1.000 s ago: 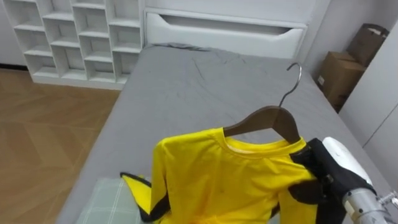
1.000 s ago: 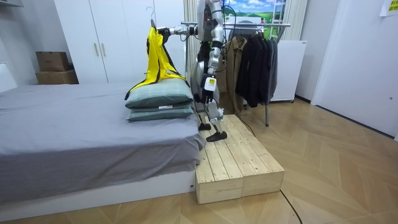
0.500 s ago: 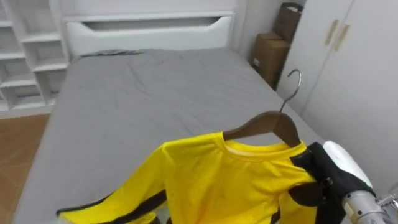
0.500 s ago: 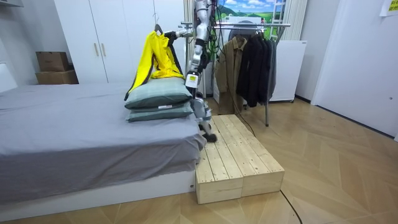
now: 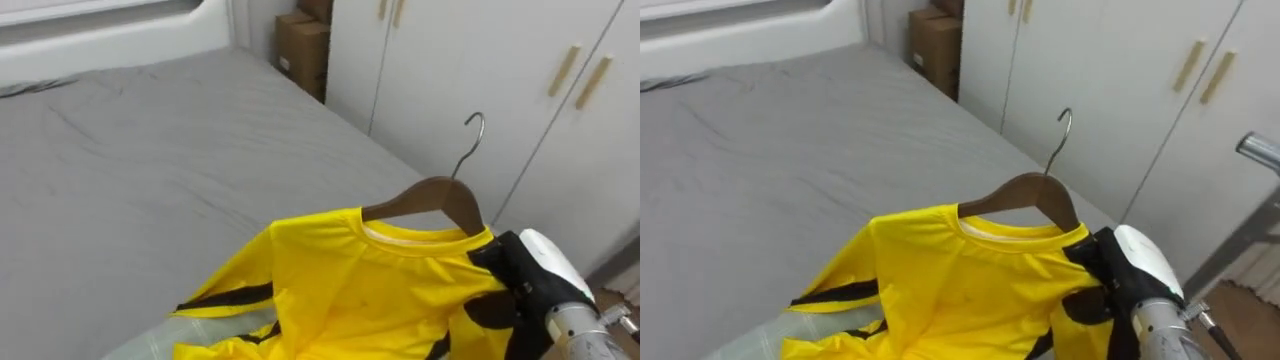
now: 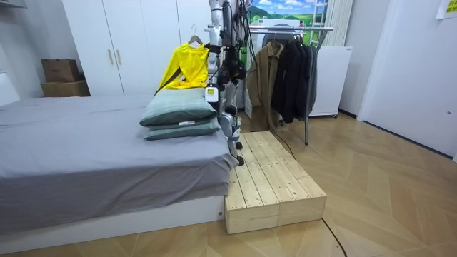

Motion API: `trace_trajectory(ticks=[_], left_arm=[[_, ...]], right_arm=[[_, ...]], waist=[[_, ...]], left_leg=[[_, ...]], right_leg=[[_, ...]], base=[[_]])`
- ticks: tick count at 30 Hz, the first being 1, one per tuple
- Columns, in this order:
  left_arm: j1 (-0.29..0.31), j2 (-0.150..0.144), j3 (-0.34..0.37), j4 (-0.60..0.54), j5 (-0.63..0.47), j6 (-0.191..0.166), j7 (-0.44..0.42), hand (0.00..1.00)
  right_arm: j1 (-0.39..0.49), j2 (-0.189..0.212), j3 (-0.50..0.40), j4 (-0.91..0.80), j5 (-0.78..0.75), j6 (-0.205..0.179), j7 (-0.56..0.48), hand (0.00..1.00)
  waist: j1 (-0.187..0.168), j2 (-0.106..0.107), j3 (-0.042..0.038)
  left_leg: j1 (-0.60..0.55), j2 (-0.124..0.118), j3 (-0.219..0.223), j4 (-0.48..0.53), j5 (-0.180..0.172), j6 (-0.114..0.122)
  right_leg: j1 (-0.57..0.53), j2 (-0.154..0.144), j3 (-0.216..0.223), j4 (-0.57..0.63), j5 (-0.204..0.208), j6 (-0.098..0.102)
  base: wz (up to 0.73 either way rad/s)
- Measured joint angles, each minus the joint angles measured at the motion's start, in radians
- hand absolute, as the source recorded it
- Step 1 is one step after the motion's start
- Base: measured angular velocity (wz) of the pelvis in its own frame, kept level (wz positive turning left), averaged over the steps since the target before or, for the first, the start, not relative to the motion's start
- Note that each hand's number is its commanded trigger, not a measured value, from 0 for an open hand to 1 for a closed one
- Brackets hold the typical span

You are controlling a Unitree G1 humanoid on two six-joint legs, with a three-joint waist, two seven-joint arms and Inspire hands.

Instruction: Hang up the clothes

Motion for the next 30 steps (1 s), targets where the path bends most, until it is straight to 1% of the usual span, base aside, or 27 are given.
trace_trajectory(ticks=[1, 2, 3, 4, 5, 6, 7, 8, 9, 10, 11, 12, 13, 14, 15, 16, 18, 19, 20, 22, 23, 25, 26, 28, 30], left_arm=[[0.0, 0.0, 0.001, 0.001, 0.0, 0.006, 0.006, 0.0], [-0.001, 0.0, 0.011, 0.006, 0.0, 0.013, 0.019, 0.0], [-0.005, -0.001, 0.033, 0.026, 0.001, 0.014, 0.029, 0.0], [-0.009, -0.001, 0.039, 0.039, 0.001, 0.016, 0.033, 0.0], [-0.016, -0.003, 0.038, 0.053, 0.001, 0.032, 0.041, 0.0], [-0.016, -0.006, 0.034, 0.053, 0.002, 0.055, 0.049, 0.0], [-0.016, -0.006, 0.029, 0.053, 0.005, 0.064, 0.055, 0.0], [-0.016, 0.001, 0.032, 0.053, 0.013, 0.079, 0.063, 0.0], [-0.019, 0.014, 0.064, 0.053, 0.023, 0.084, 0.074, 0.0], [-0.019, 0.014, 0.082, 0.053, 0.022, 0.084, 0.084, 0.0], [-0.011, 0.005, 0.113, 0.054, 0.022, 0.09, 0.101, 0.0], [-0.008, 0.007, 0.121, 0.055, 0.024, 0.107, 0.111, 0.0], [-0.009, 0.009, 0.122, 0.053, 0.024, 0.113, 0.119, 0.0], [-0.012, 0.011, 0.129, 0.047, 0.024, 0.125, 0.128, 0.0], [-0.013, 0.011, 0.129, 0.039, 0.024, 0.132, 0.135, 0.0], [-0.012, 0.011, 0.129, 0.036, 0.024, 0.138, 0.137, 0.0], [-0.013, 0.011, 0.125, 0.01, 0.025, 0.169, 0.138, 0.0], [-0.013, 0.011, 0.125, 0.005, 0.025, 0.172, 0.138, 0.0], [-0.014, 0.011, 0.124, 0.004, 0.023, 0.174, 0.14, 0.0], [-0.014, 0.011, 0.116, 0.004, 0.023, 0.179, 0.141, 0.0], [-0.014, 0.012, 0.103, 0.004, 0.023, 0.179, 0.145, 0.0], [-0.013, 0.012, 0.096, 0.004, 0.023, 0.179, 0.151, 0.0], [-0.016, 0.014, 0.096, 0.004, 0.023, 0.179, 0.159, 0.0], [-0.018, 0.018, 0.095, 0.004, 0.024, 0.178, 0.166, 0.0], [-0.014, 0.019, 0.065, 0.004, 0.023, 0.178, 0.181, 0.0]], right_arm=[[0.0, 0.003, 0.002, 0.0, -0.001, 0.0, -0.001, 1.0], [-0.002, 0.005, 0.015, 0.002, -0.001, 0.0, -0.003, 1.0], [-0.013, 0.007, 0.029, 0.016, -0.005, -0.001, -0.007, 1.0], [-0.018, 0.01, 0.034, 0.025, -0.009, 0.0, -0.008, 1.0], [-0.014, 0.012, 0.037, 0.029, -0.015, 0.02, -0.01, 1.0], [-0.013, 0.012, 0.038, 0.043, -0.015, 0.048, -0.017, 1.0], [-0.014, 0.012, 0.039, 0.053, -0.017, 0.06, -0.022, 1.0], [-0.018, 0.019, 0.046, 0.06, -0.023, 0.077, -0.022, 1.0], [-0.033, 0.038, 0.056, 0.061, -0.021, 0.08, -0.023, 1.0], [-0.044, 0.037, 0.068, 0.061, -0.012, 0.083, -0.022, 1.0], [-0.074, 0.037, 0.1, 0.061, 0.013, 0.086, -0.013, 1.0], [-0.098, 0.037, 0.125, 0.06, 0.035, 0.085, -0.01, 1.0], [-0.107, 0.037, 0.132, 0.059, 0.042, 0.085, -0.008, 1.0], [-0.124, 0.037, 0.135, 0.054, 0.045, 0.086, -0.006, 1.0], [-0.132, 0.036, 0.133, 0.047, 0.042, 0.087, -0.005, 1.0], [-0.137, 0.036, 0.133, 0.045, 0.039, 0.087, -0.003, 1.0], [-0.145, 0.041, 0.134, 0.029, 0.017, 0.105, 0.012, 1.0], [-0.145, 0.045, 0.133, 0.024, 0.01, 0.108, 0.015, 1.0], [-0.145, 0.051, 0.133, 0.017, -0.003, 0.108, 0.015, 1.0], [-0.145, 0.051, 0.132, 0.014, -0.003, 0.108, 0.015, 1.0], [-0.145, 0.052, 0.131, 0.014, -0.003, 0.108, 0.015, 1.0], [-0.143, 0.056, 0.131, 0.014, -0.004, 0.107, 0.022, 1.0], [-0.143, 0.056, 0.13, 0.014, -0.004, 0.106, 0.024, 1.0], [-0.143, 0.056, 0.13, 0.014, -0.002, 0.106, 0.029, 1.0], [-0.143, 0.055, 0.13, 0.012, -0.002, 0.106, 0.053, 1.0]], waist=[[0.006, 0.001, 0.0], [0.036, 0.001, -0.0008], [0.095, 0.003, -0.0015], [0.113, 0.013, 0.0004], [0.129, 0.014, 0.0007], [0.134, 0.021, -0.0014], [0.137, 0.021, -0.0017], [0.157, 0.01, -0.0035], [0.156, -0.018, 0.0016], [0.157, -0.023, 0.0028], [0.162, -0.014, 0.0006], [0.154, -0.007, 0.0004], [0.152, -0.006, 0.0005], [0.149, -0.006, 0.0005], [0.141, -0.006, 0.0001], [0.135, -0.006, 0.0002], [0.117, -0.006, 0.0], [0.113, -0.006, 0.0], [0.101, -0.006, -0.0003], [0.091, -0.007, -0.0004], [0.078, -0.007, 0.0002], [0.067, -0.01, 0.0006], [0.058, -0.013, 0.0], [0.047, -0.015, 0.0006], [0.048, -0.017, 0.0002]], left_leg=[[0.001, 0.005, 0.021, -0.002, 0.0, 0.0], [0.006, 0.015, 0.085, -0.013, 0.003, -0.003], [0.018, 0.044, 0.186, -0.024, 0.004, -0.006], [0.016, 0.061, 0.235, -0.029, 0.003, -0.009], [0.025, 0.066, 0.273, -0.031, 0.001, -0.013], [0.049, 0.064, 0.306, -0.032, -0.005, -0.02], [0.063, 0.062, 0.32, -0.03, -0.009, -0.025], [0.077, 0.056, 0.344, -0.006, -0.021, -0.038], [0.072, 0.046, 0.339, 0.021, -0.029, -0.048], [0.068, 0.041, 0.32, 0.022, -0.029, -0.049], [0.061, 0.044, 0.236, 0.018, -0.023, -0.045], [0.052, 0.055, 0.144, 0.014, -0.019, -0.038], [0.052, 0.059, 0.113, 0.009, -0.018, -0.038], [0.052, 0.068, 0.081, 0.003, -0.016, -0.039], [0.049, 0.078, 0.081, 0.01, -0.011, -0.048], [0.048, 0.081, 0.081, 0.013, -0.008, -0.054], [0.033, 0.087, 0.085, 0.027, -0.008, -0.06], [0.031, 0.089, 0.087, 0.028, -0.009, -0.064], [0.02, 0.093, 0.089, 0.039, -0.013, -0.069], [0.01, 0.101, 0.096, 0.062, -0.018, -0.076], [0.0, 0.109, 0.095, 0.083, -0.03, -0.08], [-0.007, 0.115, 0.087, 0.11, -0.04, -0.085], [-0.018, 0.117, 0.081, 0.124, -0.044, -0.088], [-0.032, 0.123, 0.072, 0.132, -0.046, -0.091], [-0.038, 0.122, 0.052, 0.129, -0.049, -0.085]], right_leg=[[-0.002, 0.003, 0.0, -0.016, 0.017, 0.0], [-0.016, 0.005, -0.034, -0.055, 0.062, -0.005], [-0.028, -0.02, -0.206, -0.128, 0.129, -0.004], [-0.028, -0.037, -0.325, -0.134, 0.122, -0.008], [-0.043, -0.113, -0.551, -0.014, 0.035, -0.024], [-0.037, -0.206, -0.655, 0.127, -0.071, -0.022], [-0.03, -0.253, -0.68, 0.174, -0.111, -0.013], [-0.018, -0.333, -0.698, 0.209, -0.156, 0.03], [-0.016, -0.337, -0.673, 0.19, -0.185, 0.04], [-0.016, -0.324, -0.657, 0.179, -0.192, 0.029], [-0.006, -0.285, -0.624, 0.148, -0.168, 0.007], [0.014, -0.248, -0.614, 0.1, -0.136, -0.012], [0.023, -0.231, -0.606, 0.078, -0.124, -0.019], [0.029, -0.207, -0.594, 0.046, -0.106, -0.029], [0.033, -0.193, -0.589, 0.02, -0.089, -0.034], [0.034, -0.187, -0.584, 0.012, -0.083, -0.035], [0.022, -0.172, -0.574, 0.002, -0.069, -0.037], [0.018, -0.17, -0.572, 0.005, -0.069, -0.038], [0.012, -0.167, -0.57, 0.006, -0.066, -0.039], [0.006, -0.163, -0.571, 0.012, -0.064, -0.041], [0.0, -0.162, -0.576, 0.025, -0.068, -0.045], [-0.005, -0.161, -0.577, 0.047, -0.076, -0.053], [-0.015, -0.162, -0.576, 0.063, -0.086, -0.049], [-0.018, -0.157, -0.578, 0.066, -0.087, -0.051], [-0.018, -0.145, -0.558, 0.053, -0.079, -0.065]], base=[[-1.18], [-1.84], [-2.05], [-1.77], [-1.0], [-0.74], [-0.74], [-0.7], [-0.66], [-0.76], [-0.92], [-0.93], [-0.69], [-0.44], [-0.32], [-0.11], [-0.07], [-0.1], [-0.1], [-0.07], [0.0], [0.02], [0.06], [0.04], [-0.17]])
